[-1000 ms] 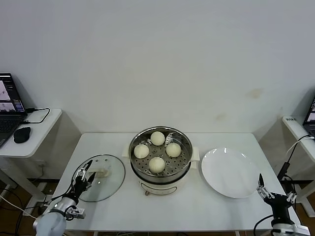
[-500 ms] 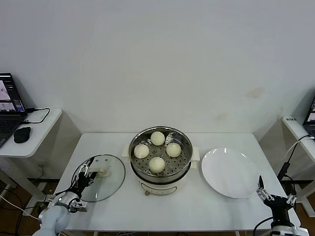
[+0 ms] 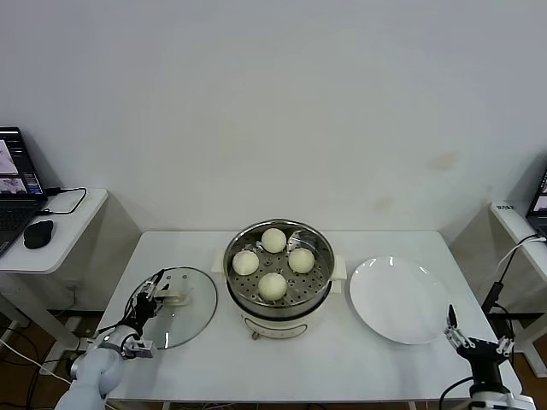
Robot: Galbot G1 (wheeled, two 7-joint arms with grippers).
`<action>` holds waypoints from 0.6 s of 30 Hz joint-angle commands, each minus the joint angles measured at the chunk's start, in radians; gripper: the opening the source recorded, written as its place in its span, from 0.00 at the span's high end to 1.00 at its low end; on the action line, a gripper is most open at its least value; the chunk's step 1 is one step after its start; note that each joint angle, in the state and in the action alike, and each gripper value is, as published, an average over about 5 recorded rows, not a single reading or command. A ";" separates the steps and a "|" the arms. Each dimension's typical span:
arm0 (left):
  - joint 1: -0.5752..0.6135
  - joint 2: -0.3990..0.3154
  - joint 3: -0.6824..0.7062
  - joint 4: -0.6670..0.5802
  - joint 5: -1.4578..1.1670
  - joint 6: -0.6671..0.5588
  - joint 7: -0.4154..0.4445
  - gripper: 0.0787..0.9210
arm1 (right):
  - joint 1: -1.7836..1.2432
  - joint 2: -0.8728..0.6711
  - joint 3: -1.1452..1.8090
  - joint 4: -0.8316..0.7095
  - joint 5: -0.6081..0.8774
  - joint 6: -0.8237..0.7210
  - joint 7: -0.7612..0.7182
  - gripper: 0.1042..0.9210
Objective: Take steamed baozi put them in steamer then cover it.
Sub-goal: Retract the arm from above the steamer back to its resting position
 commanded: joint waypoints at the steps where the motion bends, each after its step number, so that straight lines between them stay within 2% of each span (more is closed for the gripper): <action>1: -0.022 -0.005 0.000 0.064 -0.002 -0.004 -0.019 0.42 | 0.002 0.001 -0.010 -0.001 -0.001 -0.001 -0.002 0.12; 10: 0.009 -0.008 -0.017 0.032 -0.028 -0.019 -0.078 0.73 | -0.003 0.003 -0.022 0.000 -0.006 0.002 -0.004 0.12; 15: 0.073 0.009 -0.053 -0.089 -0.066 -0.006 -0.100 0.88 | -0.008 -0.004 -0.037 0.004 -0.018 0.004 -0.005 0.12; 18: 0.119 0.029 -0.082 -0.188 -0.099 0.030 -0.091 0.92 | -0.017 -0.011 -0.047 0.010 -0.027 0.007 -0.008 0.12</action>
